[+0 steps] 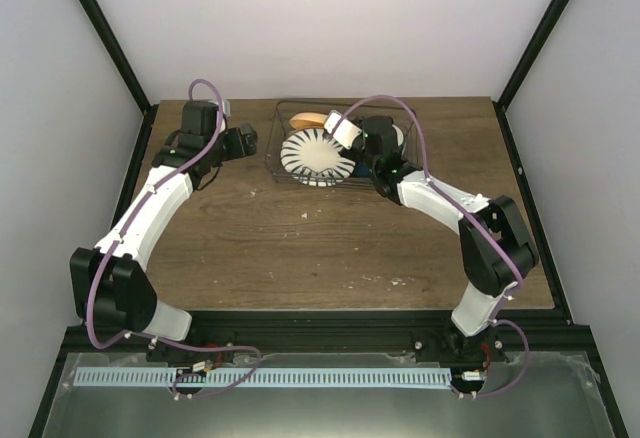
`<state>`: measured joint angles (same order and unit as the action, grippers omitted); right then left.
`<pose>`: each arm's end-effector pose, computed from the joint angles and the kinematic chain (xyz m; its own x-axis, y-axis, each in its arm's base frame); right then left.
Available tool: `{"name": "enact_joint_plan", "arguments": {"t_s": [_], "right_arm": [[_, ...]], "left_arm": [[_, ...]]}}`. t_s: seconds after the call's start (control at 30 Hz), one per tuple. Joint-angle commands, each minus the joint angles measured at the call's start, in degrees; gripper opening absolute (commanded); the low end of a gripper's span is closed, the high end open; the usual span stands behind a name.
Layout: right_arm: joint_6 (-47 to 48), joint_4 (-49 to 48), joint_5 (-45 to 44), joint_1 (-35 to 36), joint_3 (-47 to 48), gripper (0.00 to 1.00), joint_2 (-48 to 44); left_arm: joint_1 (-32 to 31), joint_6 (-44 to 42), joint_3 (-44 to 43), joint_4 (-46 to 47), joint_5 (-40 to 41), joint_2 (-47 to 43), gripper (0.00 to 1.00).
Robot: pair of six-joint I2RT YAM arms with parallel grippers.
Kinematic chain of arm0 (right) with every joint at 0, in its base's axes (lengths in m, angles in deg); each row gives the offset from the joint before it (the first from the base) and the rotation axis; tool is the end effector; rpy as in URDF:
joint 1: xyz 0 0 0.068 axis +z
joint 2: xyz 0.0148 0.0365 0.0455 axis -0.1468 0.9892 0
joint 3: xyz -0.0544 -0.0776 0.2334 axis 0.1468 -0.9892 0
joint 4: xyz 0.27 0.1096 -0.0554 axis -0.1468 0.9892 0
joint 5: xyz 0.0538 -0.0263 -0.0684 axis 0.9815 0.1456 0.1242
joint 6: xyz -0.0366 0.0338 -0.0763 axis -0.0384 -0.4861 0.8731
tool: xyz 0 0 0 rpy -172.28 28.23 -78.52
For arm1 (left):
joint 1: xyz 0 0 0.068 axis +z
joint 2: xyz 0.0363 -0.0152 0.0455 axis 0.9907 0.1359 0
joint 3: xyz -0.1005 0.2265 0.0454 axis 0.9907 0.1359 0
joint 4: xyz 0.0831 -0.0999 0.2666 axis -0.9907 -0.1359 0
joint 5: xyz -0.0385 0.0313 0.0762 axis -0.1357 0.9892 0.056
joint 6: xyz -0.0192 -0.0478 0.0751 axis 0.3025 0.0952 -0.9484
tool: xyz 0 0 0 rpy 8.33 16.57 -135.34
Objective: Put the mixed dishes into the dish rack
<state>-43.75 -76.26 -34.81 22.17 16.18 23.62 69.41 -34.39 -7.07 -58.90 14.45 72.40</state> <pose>0.4159 0.2355 0.2242 0.1480 -0.7365 -0.6601 -0.4379 0.5496 -0.7114 0.3918 -0.0944 0.2707 -0.6496 -0.1936 -0.7352 0.0585 0.9515 -0.3022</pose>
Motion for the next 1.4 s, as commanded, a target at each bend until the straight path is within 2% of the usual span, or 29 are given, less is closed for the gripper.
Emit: {"name": "enact_joint_plan", "arguments": {"t_s": [0.0, 0.3, 0.67, 1.23, 1.37], "right_arm": [[3.31, 0.64, 4.20, 1.12, -1.76, 0.01, 0.08], [3.24, 2.69, 8.32, 0.51, 1.51, 0.01, 1.21], [4.78, 6.03, 3.17, 0.24, 6.65, 0.01, -0.51], [3.63, -2.14, -5.63, 0.24, 8.20, 0.01, -3.08], [2.25, 0.14, -5.86, 0.24, 10.72, 0.01, -3.58]], "left_arm": [[0.23, -0.39, -1.33, 0.34, -0.22, 0.41, 0.91], [0.21, -0.13, -0.51, 0.30, 0.69, -0.31, 0.91], [0.25, -0.92, 0.12, 1.00, 0.48, -0.03, 0.91], [0.21, -0.06, 0.53, 2.14, -0.51, 0.40, 0.91], [0.17, 0.05, 0.55, 2.41, -0.62, 0.23, 0.91]]}}
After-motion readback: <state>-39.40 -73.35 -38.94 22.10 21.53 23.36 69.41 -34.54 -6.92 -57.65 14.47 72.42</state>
